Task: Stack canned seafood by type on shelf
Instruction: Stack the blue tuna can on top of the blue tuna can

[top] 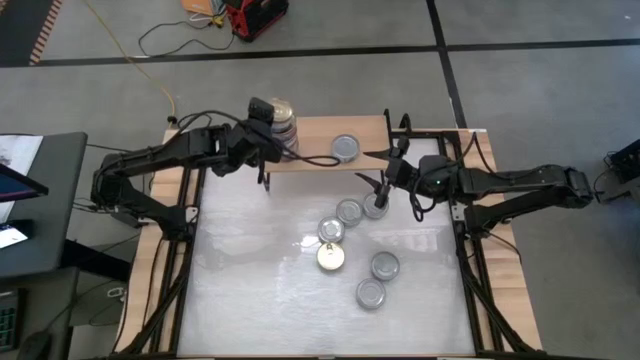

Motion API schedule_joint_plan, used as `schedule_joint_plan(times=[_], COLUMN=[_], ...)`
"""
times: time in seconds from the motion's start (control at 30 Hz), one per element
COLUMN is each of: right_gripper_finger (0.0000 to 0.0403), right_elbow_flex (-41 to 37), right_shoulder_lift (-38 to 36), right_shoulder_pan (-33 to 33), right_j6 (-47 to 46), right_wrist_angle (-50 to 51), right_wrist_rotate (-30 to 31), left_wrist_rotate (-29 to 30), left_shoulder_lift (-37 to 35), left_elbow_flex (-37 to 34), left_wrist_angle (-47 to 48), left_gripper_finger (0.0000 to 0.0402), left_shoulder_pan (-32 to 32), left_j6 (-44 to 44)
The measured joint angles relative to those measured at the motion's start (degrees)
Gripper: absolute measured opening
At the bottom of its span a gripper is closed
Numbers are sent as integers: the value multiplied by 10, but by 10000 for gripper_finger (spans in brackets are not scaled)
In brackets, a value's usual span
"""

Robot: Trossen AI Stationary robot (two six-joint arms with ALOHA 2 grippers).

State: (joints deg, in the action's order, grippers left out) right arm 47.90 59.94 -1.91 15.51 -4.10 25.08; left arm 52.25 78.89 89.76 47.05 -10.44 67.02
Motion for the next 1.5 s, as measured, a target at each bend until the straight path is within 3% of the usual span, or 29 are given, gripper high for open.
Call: schedule_joint_plan(times=[1.1,1.5], right_gripper_finger=[291,291], right_elbow_flex=[0,0], right_shoulder_lift=[0,0], right_shoulder_pan=[1,8], right_j6=[-1,0], right_wrist_angle=[-11,-11], right_wrist_rotate=[-13,-13], left_wrist_rotate=[-70,-52], left_shoulder_lift=[0,-1], left_elbow_flex=[0,0], left_wrist_angle=[-6,-14], left_gripper_finger=[231,231], left_shoulder_pan=[9,6], left_j6=[20,7])
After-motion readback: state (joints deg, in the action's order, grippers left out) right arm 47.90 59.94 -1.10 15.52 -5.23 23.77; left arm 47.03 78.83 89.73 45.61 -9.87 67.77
